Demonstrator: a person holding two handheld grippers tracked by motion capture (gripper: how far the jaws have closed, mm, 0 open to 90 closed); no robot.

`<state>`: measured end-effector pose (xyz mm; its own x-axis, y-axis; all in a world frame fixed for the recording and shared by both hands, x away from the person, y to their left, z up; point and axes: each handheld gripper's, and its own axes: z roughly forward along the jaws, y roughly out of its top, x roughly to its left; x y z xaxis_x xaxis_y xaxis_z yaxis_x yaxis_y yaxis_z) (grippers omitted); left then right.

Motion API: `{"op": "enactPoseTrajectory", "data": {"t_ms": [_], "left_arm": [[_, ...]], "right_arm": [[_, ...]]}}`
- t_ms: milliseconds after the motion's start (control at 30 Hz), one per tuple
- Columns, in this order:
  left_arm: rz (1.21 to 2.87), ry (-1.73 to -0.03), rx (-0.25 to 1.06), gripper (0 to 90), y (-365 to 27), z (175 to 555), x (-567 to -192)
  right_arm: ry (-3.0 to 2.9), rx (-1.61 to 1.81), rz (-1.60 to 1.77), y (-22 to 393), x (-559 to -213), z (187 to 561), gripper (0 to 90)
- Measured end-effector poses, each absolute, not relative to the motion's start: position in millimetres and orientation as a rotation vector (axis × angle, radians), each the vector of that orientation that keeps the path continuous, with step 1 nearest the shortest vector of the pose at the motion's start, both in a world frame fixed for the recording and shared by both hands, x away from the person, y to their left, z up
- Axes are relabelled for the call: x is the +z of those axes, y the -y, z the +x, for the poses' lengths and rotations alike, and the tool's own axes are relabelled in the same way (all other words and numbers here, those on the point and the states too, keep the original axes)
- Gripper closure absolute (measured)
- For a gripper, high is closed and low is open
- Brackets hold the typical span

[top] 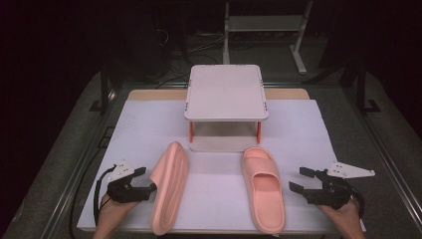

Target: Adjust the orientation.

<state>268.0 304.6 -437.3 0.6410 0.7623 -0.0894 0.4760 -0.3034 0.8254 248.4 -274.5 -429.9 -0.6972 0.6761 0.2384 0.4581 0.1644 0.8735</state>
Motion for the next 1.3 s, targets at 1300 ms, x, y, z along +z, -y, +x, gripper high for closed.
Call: {"op": "enactPoseTrajectory", "data": {"t_ms": [1300], "left_arm": [[1.947, -0.917, 0.365, 30.0, -283, 271, -437]], "right_arm": [[-2.29, 1.523, 1.062, 259, -431, 249, 23.0]]}}
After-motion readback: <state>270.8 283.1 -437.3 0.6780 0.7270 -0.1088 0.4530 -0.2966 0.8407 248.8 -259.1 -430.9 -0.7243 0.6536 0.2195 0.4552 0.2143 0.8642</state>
